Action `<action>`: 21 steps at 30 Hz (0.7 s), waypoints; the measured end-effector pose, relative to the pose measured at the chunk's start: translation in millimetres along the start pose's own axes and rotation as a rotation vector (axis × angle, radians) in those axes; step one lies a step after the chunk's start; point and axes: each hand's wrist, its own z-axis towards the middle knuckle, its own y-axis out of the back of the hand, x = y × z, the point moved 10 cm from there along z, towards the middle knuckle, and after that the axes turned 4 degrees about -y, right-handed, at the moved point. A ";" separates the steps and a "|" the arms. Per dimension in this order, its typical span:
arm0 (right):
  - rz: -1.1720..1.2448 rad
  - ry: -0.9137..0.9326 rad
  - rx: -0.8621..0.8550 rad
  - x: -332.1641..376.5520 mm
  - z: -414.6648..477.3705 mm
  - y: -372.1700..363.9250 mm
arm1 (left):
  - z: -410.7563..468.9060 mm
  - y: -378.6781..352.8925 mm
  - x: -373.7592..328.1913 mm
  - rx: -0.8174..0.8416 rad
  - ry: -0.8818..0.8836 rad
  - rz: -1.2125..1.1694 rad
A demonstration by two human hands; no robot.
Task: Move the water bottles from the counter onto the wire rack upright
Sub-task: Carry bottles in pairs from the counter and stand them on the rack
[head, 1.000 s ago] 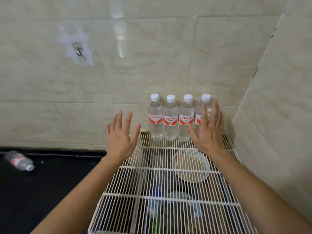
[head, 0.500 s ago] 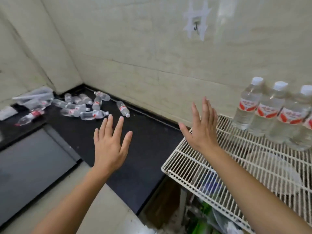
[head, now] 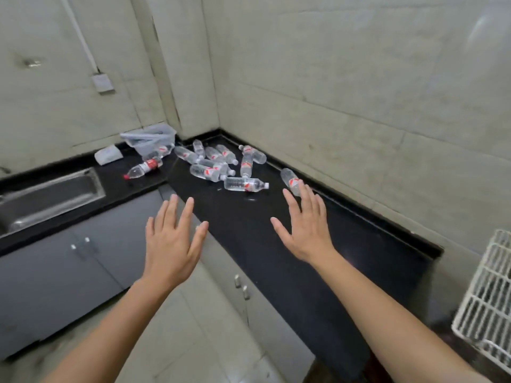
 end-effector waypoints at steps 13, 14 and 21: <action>-0.077 -0.028 0.129 35.5 104.0 -106.8 | 144.0 -71.3 82.6 0.107 -0.097 0.009; -0.085 -0.040 0.135 27.3 115.5 -117.9 | 158.7 -84.4 81.6 0.123 -0.118 0.017; -0.095 -0.211 0.249 -43.6 200.5 -202.8 | 264.6 -189.1 76.9 0.319 -0.211 0.099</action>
